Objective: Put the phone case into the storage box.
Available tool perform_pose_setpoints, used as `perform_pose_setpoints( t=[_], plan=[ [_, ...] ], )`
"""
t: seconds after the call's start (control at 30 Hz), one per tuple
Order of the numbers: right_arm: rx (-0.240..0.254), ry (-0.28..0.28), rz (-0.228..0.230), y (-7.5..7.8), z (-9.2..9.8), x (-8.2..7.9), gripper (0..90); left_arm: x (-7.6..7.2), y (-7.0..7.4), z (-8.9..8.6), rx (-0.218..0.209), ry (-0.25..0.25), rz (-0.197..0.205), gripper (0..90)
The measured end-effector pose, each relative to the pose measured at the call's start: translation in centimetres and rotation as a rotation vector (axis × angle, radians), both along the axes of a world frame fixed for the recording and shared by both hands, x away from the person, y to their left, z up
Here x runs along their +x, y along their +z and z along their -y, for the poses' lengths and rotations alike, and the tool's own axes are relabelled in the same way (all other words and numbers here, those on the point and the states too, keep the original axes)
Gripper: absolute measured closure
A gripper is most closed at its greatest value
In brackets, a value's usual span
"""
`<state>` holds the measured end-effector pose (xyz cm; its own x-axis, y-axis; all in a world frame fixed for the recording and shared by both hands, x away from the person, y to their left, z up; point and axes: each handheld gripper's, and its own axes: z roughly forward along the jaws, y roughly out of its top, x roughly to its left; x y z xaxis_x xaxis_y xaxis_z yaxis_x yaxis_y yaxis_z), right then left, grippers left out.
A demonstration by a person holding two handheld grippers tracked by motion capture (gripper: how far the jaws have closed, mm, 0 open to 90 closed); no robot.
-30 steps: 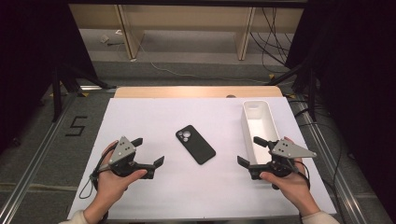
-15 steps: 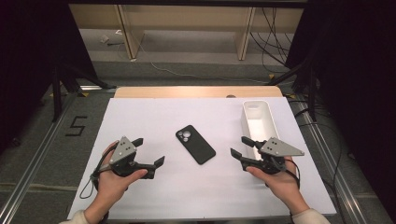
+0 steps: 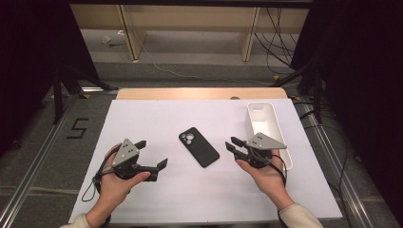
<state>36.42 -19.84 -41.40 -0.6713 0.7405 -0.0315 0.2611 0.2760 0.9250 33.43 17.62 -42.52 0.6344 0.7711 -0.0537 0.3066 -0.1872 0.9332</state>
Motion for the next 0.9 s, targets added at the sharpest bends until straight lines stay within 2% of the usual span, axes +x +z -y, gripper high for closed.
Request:
perform_pose_setpoints(
  t=[0.03, 0.07, 0.13, 0.17, 0.27, 0.3, 0.33, 0.47, 0.5, 0.63, 0.67, 0.73, 0.9],
  plan=[
    [0.000, 0.000, 0.000, 0.0, 0.0, 0.0, 71.2, 0.0, 0.0, 0.0, 0.000, 0.000, 0.000, 1.8],
    [-0.022, -0.013, -0.017, -0.2, -0.3, 0.4, 76.9, 0.0, -0.1, 0.0, 0.002, 0.003, -0.003, 2.0],
    [-0.034, -0.023, -0.027, -0.4, -0.5, 0.6, 79.1, 0.1, -0.1, 0.0, 0.005, 0.000, -0.002, 2.2],
    [-0.049, -0.037, -0.054, -0.8, -0.9, 1.3, 83.6, 0.1, -0.1, 0.1, 0.006, -0.001, -0.003, 2.3],
    [-0.071, -0.059, -0.092, -1.4, -1.6, 2.0, 86.7, 0.1, -0.1, 0.1, 0.004, 0.000, -0.005, 2.4],
    [-0.071, -0.059, -0.092, -1.4, -1.6, 2.0, 86.7, 0.1, -0.1, 0.1, 0.004, 0.000, -0.005, 2.5],
    [-0.089, -0.076, -0.117, -1.8, -2.2, 2.6, 87.5, 0.1, -0.2, 0.1, 0.007, 0.002, -0.007, 2.5],
    [-0.120, -0.093, -0.149, -2.5, -3.1, 3.4, 87.7, 0.2, -0.2, 0.1, 0.009, 0.005, -0.012, 2.8],
    [-0.145, -0.103, -0.176, -3.1, -3.9, 3.9, 88.0, 0.2, -0.3, 0.1, 0.010, 0.005, -0.013, 3.0],
    [-0.172, -0.113, -0.206, -3.9, -4.7, 4.5, 88.4, 0.2, -0.3, 0.0, 0.012, 0.004, -0.012, 3.3],
    [-0.188, -0.116, -0.222, -4.4, -5.1, 4.9, 88.7, 0.2, -0.3, 0.0, 0.014, 0.004, -0.015, 3.3],
    [-0.191, -0.118, -0.228, -4.6, -5.2, 5.0, 88.9, 0.2, -0.3, 0.0, 0.016, 0.004, -0.015, 3.4],
    [-0.235, -0.152, -0.282, -6.0, -5.5, 5.9, 90.0, 0.4, -0.5, 0.0, 0.019, 0.005, -0.024, 3.9]
  ],
)
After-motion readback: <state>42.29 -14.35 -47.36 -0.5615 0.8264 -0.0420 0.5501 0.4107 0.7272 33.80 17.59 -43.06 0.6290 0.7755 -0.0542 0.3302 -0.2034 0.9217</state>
